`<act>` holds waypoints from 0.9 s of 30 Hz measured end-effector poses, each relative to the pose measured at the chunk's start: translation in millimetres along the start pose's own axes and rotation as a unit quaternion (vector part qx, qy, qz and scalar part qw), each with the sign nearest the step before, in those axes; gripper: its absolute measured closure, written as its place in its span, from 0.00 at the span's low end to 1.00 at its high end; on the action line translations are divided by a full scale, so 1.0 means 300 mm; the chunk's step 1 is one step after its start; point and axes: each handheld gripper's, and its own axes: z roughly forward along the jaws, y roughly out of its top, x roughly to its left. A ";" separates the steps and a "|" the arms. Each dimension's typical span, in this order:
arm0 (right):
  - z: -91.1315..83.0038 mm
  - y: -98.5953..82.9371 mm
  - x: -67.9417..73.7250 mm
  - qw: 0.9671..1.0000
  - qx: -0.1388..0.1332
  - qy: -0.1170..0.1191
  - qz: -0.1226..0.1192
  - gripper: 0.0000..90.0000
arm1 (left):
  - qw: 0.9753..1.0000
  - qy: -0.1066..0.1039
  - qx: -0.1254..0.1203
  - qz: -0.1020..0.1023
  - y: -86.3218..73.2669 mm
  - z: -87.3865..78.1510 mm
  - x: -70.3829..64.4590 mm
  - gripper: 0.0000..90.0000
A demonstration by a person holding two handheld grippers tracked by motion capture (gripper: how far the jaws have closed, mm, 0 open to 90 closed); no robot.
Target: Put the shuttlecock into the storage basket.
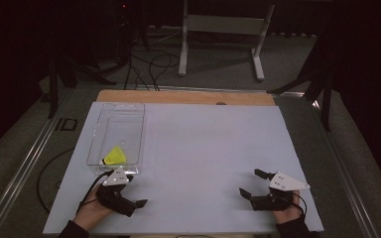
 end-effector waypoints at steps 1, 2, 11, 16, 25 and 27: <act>-0.001 0.000 0.000 1.000 0.000 -0.001 0.000 0.12 | 1.000 0.003 0.002 0.000 -0.002 0.002 0.002 0.00; -0.001 0.000 0.000 1.000 -0.001 0.000 0.000 0.12 | 1.000 0.011 0.002 -0.002 -0.005 0.003 0.003 0.00; -0.002 -0.002 -0.002 1.000 0.000 0.001 -0.001 0.12 | 0.998 0.052 0.000 -0.032 -0.025 0.002 0.016 0.00; -0.002 -0.004 -0.003 1.000 0.001 0.003 0.003 0.12 | 0.997 0.071 -0.015 -0.035 -0.029 -0.004 0.016 0.00; -0.001 -0.006 -0.003 1.000 0.004 0.004 0.004 0.12 | 0.995 0.084 -0.021 -0.048 -0.036 -0.001 0.026 0.00; -0.001 -0.006 -0.004 1.000 0.004 0.003 0.004 0.12 | 0.995 0.084 -0.022 -0.048 -0.035 -0.001 0.025 0.00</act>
